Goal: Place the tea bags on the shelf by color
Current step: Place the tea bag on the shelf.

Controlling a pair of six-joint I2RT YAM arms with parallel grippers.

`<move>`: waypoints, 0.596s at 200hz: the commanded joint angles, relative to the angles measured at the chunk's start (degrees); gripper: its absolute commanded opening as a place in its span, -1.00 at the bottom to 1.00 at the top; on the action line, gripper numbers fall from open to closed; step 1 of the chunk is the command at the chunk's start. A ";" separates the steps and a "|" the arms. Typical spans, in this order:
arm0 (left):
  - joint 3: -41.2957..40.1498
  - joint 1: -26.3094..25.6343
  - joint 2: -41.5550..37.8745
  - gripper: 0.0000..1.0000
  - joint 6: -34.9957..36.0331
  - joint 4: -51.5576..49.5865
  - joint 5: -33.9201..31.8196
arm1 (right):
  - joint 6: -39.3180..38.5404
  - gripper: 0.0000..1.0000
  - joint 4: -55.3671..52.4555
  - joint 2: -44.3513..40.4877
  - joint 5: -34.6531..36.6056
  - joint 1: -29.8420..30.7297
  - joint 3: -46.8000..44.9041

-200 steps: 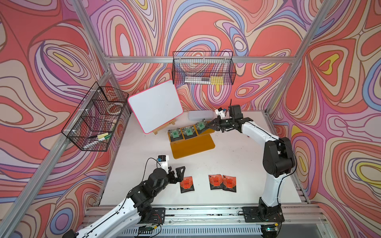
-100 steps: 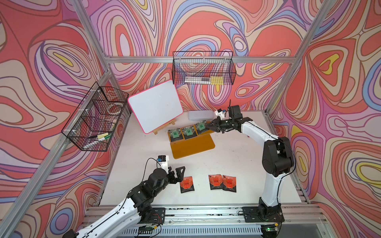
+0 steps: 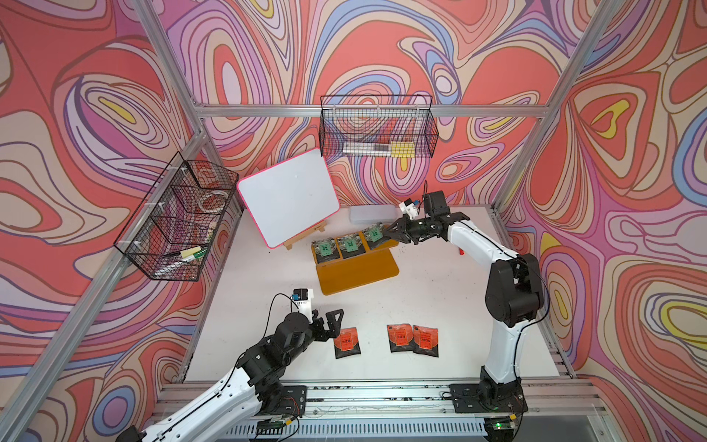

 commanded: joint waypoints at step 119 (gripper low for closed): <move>-0.19 0.40 0.81 0.99 -0.26 0.91 -0.82 | -7.21 -0.55 -8.98 -0.21 8.03 -0.24 3.25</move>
